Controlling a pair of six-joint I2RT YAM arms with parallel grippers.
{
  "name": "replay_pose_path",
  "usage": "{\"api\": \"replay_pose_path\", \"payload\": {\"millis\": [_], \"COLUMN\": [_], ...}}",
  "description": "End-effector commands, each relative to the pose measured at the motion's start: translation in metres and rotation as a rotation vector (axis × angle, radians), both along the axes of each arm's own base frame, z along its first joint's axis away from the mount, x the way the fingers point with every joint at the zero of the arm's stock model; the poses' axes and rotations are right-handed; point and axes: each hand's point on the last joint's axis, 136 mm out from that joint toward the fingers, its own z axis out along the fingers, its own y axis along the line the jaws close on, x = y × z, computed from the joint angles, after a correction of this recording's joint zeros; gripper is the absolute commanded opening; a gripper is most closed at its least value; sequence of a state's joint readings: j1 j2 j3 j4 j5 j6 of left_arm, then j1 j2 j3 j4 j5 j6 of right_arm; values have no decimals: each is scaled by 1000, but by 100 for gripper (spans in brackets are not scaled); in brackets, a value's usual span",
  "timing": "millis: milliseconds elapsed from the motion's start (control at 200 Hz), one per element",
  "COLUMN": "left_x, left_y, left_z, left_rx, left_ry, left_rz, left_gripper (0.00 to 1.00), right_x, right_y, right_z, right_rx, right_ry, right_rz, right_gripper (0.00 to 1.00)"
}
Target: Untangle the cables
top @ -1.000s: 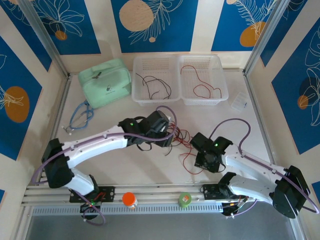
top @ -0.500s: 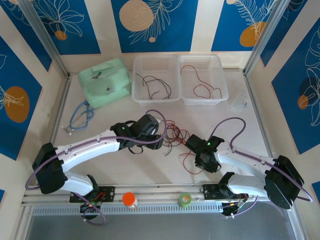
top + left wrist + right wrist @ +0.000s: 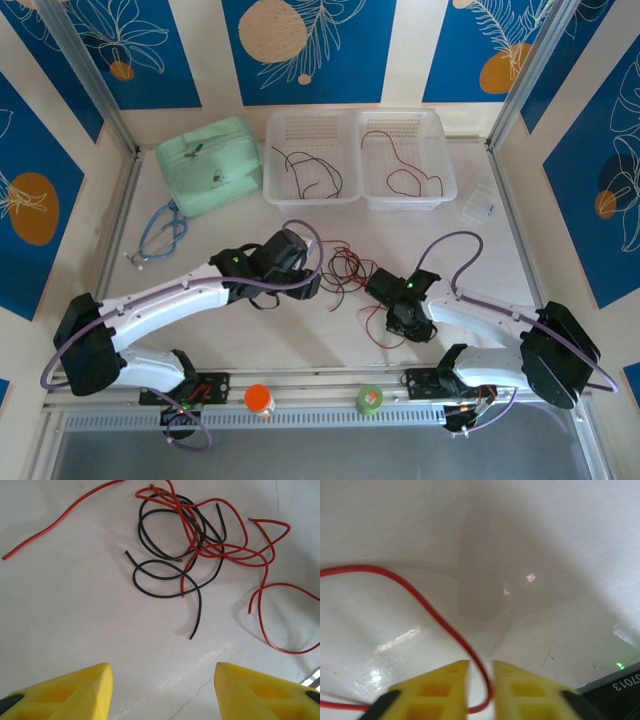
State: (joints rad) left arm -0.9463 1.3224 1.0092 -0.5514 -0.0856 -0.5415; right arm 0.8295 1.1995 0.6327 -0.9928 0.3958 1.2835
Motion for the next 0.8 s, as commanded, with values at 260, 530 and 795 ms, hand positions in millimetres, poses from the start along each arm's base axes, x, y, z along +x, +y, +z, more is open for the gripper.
{"api": "replay_pose_path", "payload": {"millis": [260, 530, 795], "left_x": [4, 11, 15], "left_y": [10, 28, 43], "left_z": [11, 13, 16], "left_rx": [-18, 12, 22], "left_ry": [-37, -53, -64], "left_rz": [15, 47, 76], "left_gripper": [56, 57, 58], "right_x": [-1, 10, 31], "right_y": [46, 109, 113], "right_z": [4, 26, 73], "right_rx": [148, 335, 244], "right_ry": [-22, -78, -97], "right_rz": [22, 90, 537], "right_gripper": [0, 22, 38]}}
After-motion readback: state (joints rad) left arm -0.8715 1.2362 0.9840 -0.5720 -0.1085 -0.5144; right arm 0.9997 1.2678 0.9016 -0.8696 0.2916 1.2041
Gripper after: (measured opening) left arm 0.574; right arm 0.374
